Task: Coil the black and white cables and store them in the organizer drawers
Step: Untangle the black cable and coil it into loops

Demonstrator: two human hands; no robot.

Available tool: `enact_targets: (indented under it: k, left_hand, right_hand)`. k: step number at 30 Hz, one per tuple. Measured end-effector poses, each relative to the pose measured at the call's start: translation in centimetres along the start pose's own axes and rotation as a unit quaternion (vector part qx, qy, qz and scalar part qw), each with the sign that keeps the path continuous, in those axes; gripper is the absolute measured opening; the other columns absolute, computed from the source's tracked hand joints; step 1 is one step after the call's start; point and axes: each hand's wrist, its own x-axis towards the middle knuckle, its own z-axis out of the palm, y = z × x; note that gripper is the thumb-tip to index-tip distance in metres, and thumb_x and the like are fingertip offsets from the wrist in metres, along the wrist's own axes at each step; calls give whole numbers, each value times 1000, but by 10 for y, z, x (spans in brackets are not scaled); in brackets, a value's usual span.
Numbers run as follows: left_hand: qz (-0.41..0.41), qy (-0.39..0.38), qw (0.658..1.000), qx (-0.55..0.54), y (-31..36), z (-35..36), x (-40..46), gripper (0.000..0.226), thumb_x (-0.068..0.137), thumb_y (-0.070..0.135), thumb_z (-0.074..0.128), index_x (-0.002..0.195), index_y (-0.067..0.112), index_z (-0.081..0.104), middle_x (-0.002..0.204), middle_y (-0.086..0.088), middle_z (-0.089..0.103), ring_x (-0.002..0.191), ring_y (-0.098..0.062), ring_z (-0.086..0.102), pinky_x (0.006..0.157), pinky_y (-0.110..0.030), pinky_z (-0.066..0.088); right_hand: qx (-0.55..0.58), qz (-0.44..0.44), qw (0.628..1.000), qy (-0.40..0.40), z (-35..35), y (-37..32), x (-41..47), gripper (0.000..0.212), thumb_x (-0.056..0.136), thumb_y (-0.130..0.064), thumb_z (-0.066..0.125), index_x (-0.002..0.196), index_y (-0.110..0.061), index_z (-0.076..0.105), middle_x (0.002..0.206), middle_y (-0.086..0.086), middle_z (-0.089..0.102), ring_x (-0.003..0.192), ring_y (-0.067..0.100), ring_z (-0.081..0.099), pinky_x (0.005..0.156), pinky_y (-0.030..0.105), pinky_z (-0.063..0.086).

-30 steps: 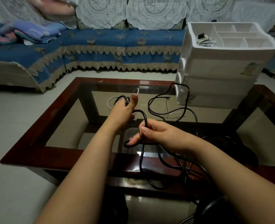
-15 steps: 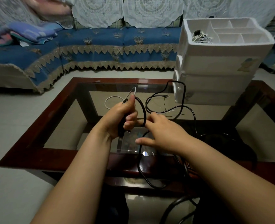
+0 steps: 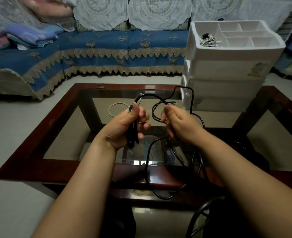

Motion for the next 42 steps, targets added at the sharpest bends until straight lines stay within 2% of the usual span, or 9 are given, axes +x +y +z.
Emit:
enact_targets:
  k: [5,10,14,21,25,30,34,39,42]
  left_hand:
    - [-3,170,978,121,-3,3,10,56,56,71,62,72,19,50,54,7,39,43,-4,37,41,-17,38]
    - [-65,7,998,-3,-8,14,14,49,76,65,45,67,21,65,38,9,38,27,-1,33,28,-11,27]
    - [-102,-165,960,-202,-9,8,15,48,83,53,59,63,12,47,39,2,41,27,-5,33,28,-12,32]
    - [-65,20,995,-75,-5,6,13,62,82,67,39,44,18,38,32,8,38,25,-2,34,31,-14,32]
    - [-45,-9,984,-174,-9,15,17,59,88,62,37,54,16,48,33,7,39,24,-2,35,28,-12,25]
    - [-11,17,977,-213,-8,6,16,51,97,47,36,61,15,51,40,4,45,23,-3,37,24,-11,27]
    - [24,165,968,-189,1,-7,9,56,99,47,35,53,17,47,49,4,53,22,-3,32,23,-11,24]
    - [34,366,924,-109,6,-19,4,58,99,47,39,51,15,42,64,-1,66,25,-4,26,25,-14,22]
    - [26,413,908,-67,6,-16,3,53,99,47,39,56,15,41,61,0,68,27,-4,27,27,-14,22]
  right_hand:
    - [-160,-40,986,-9,20,-3,-10,45,91,-56,31,115,-22,47,76,0,66,65,12,65,68,38,55]
    - [104,62,991,-59,20,2,-2,62,90,-51,50,143,-26,30,134,-7,47,115,11,54,94,36,50]
    - [214,77,966,-119,13,0,-1,34,99,-41,40,107,-14,59,91,-1,66,92,17,63,86,34,49]
    - [323,51,940,-99,8,-3,3,21,101,-20,39,90,-13,55,62,-2,47,52,10,48,66,31,56]
    - [361,71,927,-66,12,-1,9,22,101,-28,37,98,-12,52,55,-6,41,44,7,40,53,26,50]
    - [141,127,967,-170,0,4,0,55,76,-43,65,124,-24,46,99,-1,68,82,13,69,69,27,55]
    - [-97,165,940,-281,-10,5,-16,76,72,-43,77,137,-31,39,118,-7,61,107,6,60,96,28,48]
    - [-329,-29,943,-40,-25,-12,-23,70,75,-61,59,135,-32,41,137,-12,47,123,2,41,105,30,39]
    - [-309,-53,948,51,-45,-33,-27,54,82,-54,54,130,-29,50,132,-11,52,111,-4,43,93,22,41]
